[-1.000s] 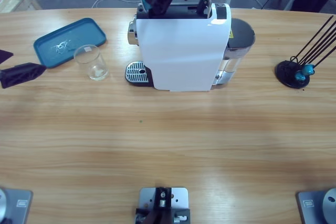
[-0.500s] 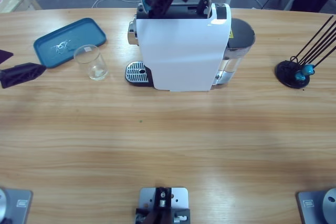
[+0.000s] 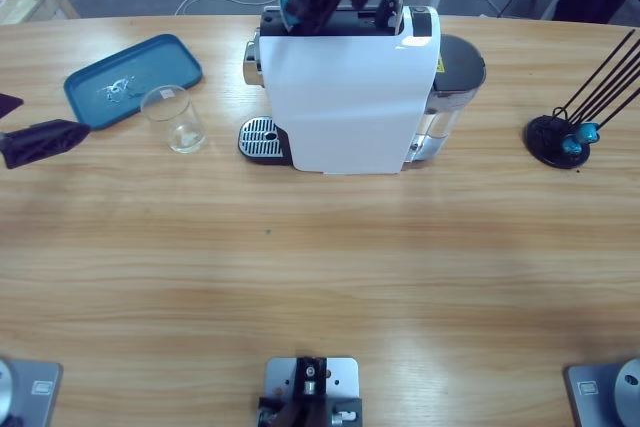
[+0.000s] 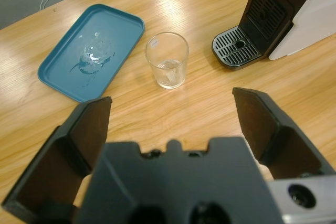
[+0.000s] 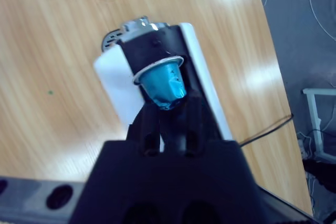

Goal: Pour coffee

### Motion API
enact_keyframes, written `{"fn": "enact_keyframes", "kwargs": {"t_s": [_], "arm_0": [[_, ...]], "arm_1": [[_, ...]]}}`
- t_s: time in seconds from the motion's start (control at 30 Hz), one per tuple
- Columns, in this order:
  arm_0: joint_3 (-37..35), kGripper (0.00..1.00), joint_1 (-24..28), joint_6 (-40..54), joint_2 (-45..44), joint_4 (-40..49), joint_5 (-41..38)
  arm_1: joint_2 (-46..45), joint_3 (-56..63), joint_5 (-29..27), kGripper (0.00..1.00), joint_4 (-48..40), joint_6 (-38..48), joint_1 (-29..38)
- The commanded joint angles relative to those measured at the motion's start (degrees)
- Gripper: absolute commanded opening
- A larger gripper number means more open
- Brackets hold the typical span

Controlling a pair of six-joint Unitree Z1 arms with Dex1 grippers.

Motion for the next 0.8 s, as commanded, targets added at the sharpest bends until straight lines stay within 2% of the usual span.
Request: {"fn": "enact_keyframes", "kwargs": {"t_s": [0.03, 0.7, 0.77, 0.8], "arm_0": [[1.9, 1.000, -0.3, 0.3, 1.5, -0.7, -0.4], [1.9, 0.989, -0.3, 0.3, 1.5, -0.8, -0.4], [1.9, 0.989, -0.3, 0.3, 1.5, -0.8, -0.4], [1.9, 0.987, -0.3, 0.3, 1.4, -0.7, -0.4]], "arm_1": [[4.4, 2.0, -0.3, 0.000, 0.8, 0.7, -0.6], [6.0, 0.5, 0.4, 0.011, 3.3, 1.0, 0.1], [6.2, 0.5, 0.5, 0.343, 3.6, 1.3, 0.3], [6.3, 0.4, 0.5, 0.437, 3.8, 1.4, 0.3]]}}
